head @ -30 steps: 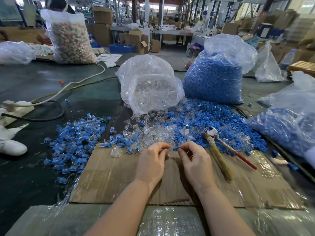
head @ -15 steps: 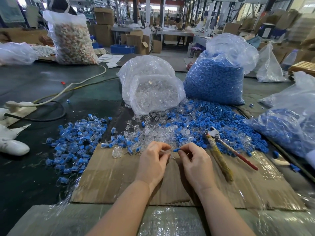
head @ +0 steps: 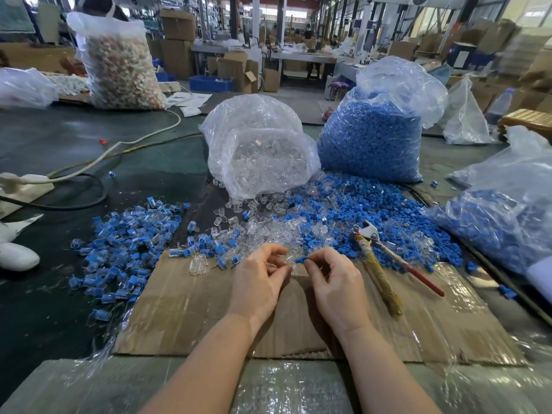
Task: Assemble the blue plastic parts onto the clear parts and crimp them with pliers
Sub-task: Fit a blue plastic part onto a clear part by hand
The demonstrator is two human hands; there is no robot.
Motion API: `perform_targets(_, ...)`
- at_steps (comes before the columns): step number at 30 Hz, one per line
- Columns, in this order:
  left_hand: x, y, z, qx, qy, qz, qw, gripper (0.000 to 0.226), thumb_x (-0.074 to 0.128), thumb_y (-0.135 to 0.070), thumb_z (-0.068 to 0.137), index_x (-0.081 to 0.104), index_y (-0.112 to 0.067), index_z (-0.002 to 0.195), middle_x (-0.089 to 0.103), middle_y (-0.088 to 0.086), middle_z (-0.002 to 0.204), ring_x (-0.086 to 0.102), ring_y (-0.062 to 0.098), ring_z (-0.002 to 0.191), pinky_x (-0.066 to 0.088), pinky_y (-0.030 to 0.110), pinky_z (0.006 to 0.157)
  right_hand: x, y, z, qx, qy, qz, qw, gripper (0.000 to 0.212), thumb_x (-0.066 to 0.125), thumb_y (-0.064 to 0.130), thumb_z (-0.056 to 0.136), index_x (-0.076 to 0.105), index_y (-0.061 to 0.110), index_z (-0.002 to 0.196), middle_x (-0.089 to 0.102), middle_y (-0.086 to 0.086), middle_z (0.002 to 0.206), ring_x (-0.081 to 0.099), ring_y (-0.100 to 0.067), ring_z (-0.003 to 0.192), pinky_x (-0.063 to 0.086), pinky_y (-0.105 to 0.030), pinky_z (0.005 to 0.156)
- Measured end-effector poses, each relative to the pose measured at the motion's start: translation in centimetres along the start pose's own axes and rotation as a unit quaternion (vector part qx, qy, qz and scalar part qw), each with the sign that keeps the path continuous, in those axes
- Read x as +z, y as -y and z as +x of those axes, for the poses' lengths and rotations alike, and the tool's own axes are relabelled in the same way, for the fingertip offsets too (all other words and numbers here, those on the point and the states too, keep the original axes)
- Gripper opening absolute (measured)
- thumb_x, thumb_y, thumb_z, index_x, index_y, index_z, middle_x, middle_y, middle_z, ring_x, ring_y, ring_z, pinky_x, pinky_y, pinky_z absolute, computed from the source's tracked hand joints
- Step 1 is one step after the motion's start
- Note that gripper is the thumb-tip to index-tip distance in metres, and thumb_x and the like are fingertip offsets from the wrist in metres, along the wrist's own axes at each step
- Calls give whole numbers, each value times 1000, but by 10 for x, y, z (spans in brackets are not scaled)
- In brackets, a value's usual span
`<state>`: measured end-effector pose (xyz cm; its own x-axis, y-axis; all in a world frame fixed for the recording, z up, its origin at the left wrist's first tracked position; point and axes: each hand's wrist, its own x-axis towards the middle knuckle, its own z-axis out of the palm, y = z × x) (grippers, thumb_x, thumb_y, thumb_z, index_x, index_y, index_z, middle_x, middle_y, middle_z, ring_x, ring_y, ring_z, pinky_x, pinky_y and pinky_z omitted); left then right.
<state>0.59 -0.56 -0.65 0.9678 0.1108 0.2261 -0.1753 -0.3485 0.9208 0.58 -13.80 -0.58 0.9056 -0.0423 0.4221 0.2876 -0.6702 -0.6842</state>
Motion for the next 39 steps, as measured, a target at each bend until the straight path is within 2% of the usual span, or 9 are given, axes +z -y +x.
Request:
perform_targets(3,-1,1,1,-8,0,3,1000,22,69,-8,81,63,-25,91,64,-10,79,62,4,76,49,9,70,0,0,-1,-5,3,-10,1000,6,64,18,87,62,16,81,60,7,77,52,-13,78,39,-24,69)
perform_targets(8,-1,0,1,-9,-1,5,1000,24,68,-8,82,62,-30,79,67,-9,78,64,5,73,47,8,66,0,0,-1,-10,0,-17,1000,11,64,18,86,58,20,78,54,13,73,50,-10,75,33,-19,65)
perform_targets(15,-1,0,2,-13,2,2,1000,23,67,-7,83,62,-29,79,67,-8,78,64,4,74,48,8,67,1,-1,0,-12,6,-24,1000,9,64,18,86,60,18,78,55,11,73,50,-11,76,33,-20,66)
perform_targets(19,-1,1,3,-20,0,-9,1000,26,66,-6,83,61,-31,76,67,-7,73,64,0,67,48,9,64,0,0,0,-14,9,-20,1000,9,64,18,86,60,18,78,56,10,74,50,-11,75,34,-20,65)
perform_targets(23,1,1,4,-35,15,-37,999,28,62,-3,85,60,-29,75,68,-4,69,65,4,65,51,13,64,1,0,0,-16,12,-29,999,8,65,18,86,61,16,79,54,12,72,51,-12,75,36,-22,65)
perform_targets(28,0,3,4,-49,23,-75,996,25,61,0,85,61,-24,77,67,0,69,64,2,62,51,14,61,4,2,-1,-37,13,-78,996,14,65,20,85,56,19,74,42,19,63,44,-10,69,23,-20,59)
perform_targets(30,0,4,4,-55,23,-90,994,25,62,1,85,62,-22,77,67,1,69,64,2,61,51,13,60,5,2,-3,-51,14,-103,993,16,66,21,84,55,20,73,49,15,65,45,-11,70,22,-20,60)
perform_targets(33,0,4,3,-56,29,-103,993,26,63,2,84,62,-22,76,67,2,70,64,1,61,50,13,59,6,2,-3,-60,31,-128,989,13,65,23,83,59,16,74,61,3,72,53,-18,74,29,-24,62)
perform_targets(39,-2,4,3,-42,35,-78,995,27,65,1,83,61,-25,76,67,-1,74,63,2,64,50,13,61,6,0,-3,-68,38,-126,989,12,67,22,82,63,14,75,64,-1,75,55,-21,76,31,-26,63)
